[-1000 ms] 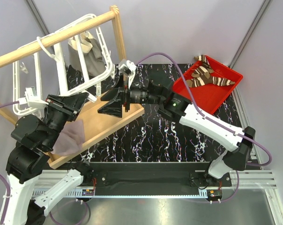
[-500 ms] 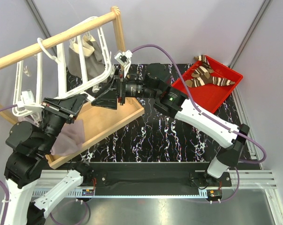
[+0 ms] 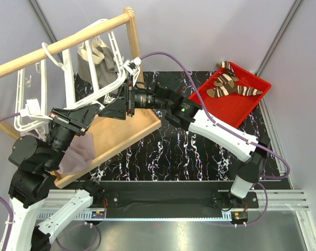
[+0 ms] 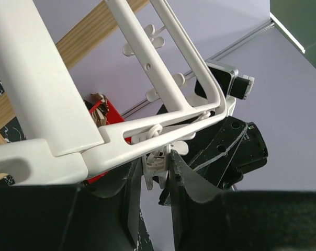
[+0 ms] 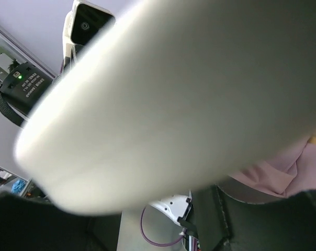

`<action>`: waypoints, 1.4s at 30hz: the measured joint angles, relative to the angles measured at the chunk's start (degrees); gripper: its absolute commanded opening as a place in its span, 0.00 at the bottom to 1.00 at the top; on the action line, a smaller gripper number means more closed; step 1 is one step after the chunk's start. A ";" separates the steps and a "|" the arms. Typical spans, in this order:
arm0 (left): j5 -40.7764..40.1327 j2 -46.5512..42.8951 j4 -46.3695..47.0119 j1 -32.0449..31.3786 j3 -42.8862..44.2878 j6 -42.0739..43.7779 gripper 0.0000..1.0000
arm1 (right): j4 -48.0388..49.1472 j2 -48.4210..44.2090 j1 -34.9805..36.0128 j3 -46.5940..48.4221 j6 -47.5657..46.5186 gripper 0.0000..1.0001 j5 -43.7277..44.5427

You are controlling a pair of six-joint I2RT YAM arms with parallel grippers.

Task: Clip the socks to the hanger
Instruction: Open the clamp at the hanger.

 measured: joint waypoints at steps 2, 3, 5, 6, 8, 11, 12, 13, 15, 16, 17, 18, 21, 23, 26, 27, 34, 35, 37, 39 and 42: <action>0.57 -0.35 1.20 0.00 -0.85 1.20 0.00 | 0.57 0.00 0.00 -0.07 0.24 0.47 -0.20; 0.92 -0.68 1.99 0.00 -1.57 1.99 0.00 | 0.70 0.00 -0.04 -0.07 0.31 0.42 -0.33; 1.55 -1.22 3.23 0.04 -2.82 3.23 0.00 | 1.07 0.00 -0.20 -0.07 0.76 0.27 -1.29; 1.97 -1.40 3.98 0.09 -3.30 3.91 0.00 | 1.25 0.00 -0.31 -0.07 0.68 0.19 -1.68; 2.82 -1.66 5.51 0.09 -3.67 5.38 0.00 | 2.03 0.04 -0.74 -0.09 1.31 0.08 -2.93; 3.87 -2.23 7.72 0.09 -4.52 7.41 0.00 | 3.41 0.13 -1.07 -0.13 1.84 0.00 -4.68; 4.09 -2.56 8.59 0.09 -4.98 8.02 0.00 | 4.15 0.24 -1.09 -0.24 1.99 0.00 -5.16; 4.31 -2.86 9.16 0.09 -5.40 8.55 0.00 | 4.94 0.33 -1.11 -0.48 2.10 0.00 -5.70; 4.61 -3.23 9.92 0.09 -6.16 9.44 0.05 | 6.10 0.44 -1.20 -1.01 2.14 0.00 -6.25; 4.68 -3.28 9.99 0.09 -6.25 9.84 0.30 | 6.49 0.48 -1.29 -1.22 2.12 0.00 -6.49; 4.70 -3.26 9.99 0.09 -6.25 10.29 0.42 | 6.82 0.48 -1.38 -1.40 2.12 0.00 -6.75; 4.72 -3.26 9.92 0.09 -6.27 10.93 0.51 | 7.04 0.48 -1.42 -1.60 2.16 0.00 -6.91; 5.05 -3.28 9.79 -0.07 -6.25 11.43 0.67 | 7.19 0.50 -1.44 -2.03 1.53 0.00 -6.05; 4.83 -3.28 9.55 -0.13 -6.25 11.43 0.66 | 6.82 0.52 -1.64 -2.32 1.18 0.00 -5.55; 3.80 -3.23 8.57 -0.13 -6.23 11.43 0.60 | 6.45 0.52 -1.68 -2.36 0.66 0.00 -5.42; 3.54 -3.17 8.17 -0.13 -6.14 11.43 0.60 | 6.45 0.52 -1.68 -2.36 0.50 0.00 -5.42; 0.11 -2.89 6.91 -0.13 -6.10 10.60 0.50 | 5.64 0.52 -1.68 -2.36 -0.15 0.00 -5.81; -0.31 -2.89 6.91 -0.13 -6.12 10.47 0.49 | 5.62 0.52 -1.68 -2.36 -0.28 0.00 -5.84; -1.18 -2.89 6.97 -0.13 -6.21 10.10 0.48 | 5.55 0.52 -1.68 -2.36 -0.37 0.00 -5.84; -1.53 -2.89 7.39 -0.13 -6.40 9.81 0.46 | 5.53 0.52 -1.68 -2.36 -0.39 0.00 -5.84; -1.49 -2.82 8.22 -0.15 -6.67 9.14 0.36 | 5.38 0.55 -1.68 -2.36 -0.52 0.00 -5.84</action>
